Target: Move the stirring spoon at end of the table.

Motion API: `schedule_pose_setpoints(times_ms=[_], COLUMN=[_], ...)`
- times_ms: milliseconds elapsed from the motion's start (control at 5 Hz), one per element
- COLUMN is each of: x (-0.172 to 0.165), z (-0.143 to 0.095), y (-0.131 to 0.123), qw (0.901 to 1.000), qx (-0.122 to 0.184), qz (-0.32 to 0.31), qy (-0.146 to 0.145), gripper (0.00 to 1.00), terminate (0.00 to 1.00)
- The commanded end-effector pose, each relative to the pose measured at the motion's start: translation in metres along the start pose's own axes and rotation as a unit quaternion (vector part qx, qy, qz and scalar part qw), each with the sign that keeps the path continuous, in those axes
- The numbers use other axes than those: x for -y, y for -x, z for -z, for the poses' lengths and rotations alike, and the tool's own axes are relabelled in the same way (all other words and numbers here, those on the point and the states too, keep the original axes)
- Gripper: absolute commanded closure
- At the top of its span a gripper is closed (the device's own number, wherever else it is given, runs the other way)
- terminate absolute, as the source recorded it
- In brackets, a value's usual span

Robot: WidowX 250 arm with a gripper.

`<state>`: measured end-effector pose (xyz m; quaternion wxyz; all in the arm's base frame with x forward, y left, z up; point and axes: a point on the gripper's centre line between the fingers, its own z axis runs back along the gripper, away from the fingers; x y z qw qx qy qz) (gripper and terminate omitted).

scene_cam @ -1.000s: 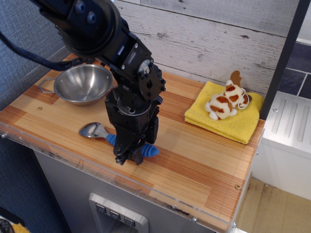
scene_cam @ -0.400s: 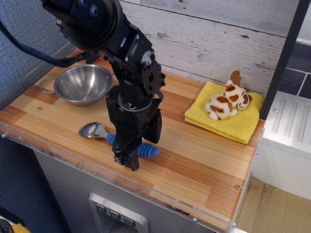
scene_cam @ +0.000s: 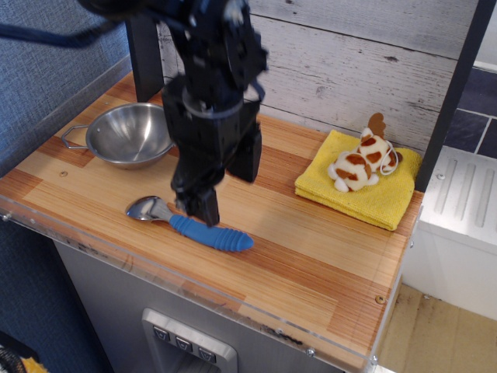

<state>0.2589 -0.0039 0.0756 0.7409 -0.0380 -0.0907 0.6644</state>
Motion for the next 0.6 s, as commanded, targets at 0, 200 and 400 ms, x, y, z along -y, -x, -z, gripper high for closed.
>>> schedule_pose_setpoints(times_ms=[0, 200, 400], x=[0.0088, 0.0088, 0.0088], z=[-0.0382, -0.0382, -0.0382], y=[0.0018, 0.0018, 0.0018], qw=[0.9991, 0.9991, 0.9991], qx=[0.005, 0.005, 0.005], qz=[0.005, 0.005, 0.005], qy=[0.043, 0.043, 0.043], gripper=[0.0, 0.0, 0.0], terminate=[0.0, 0.0, 1.0])
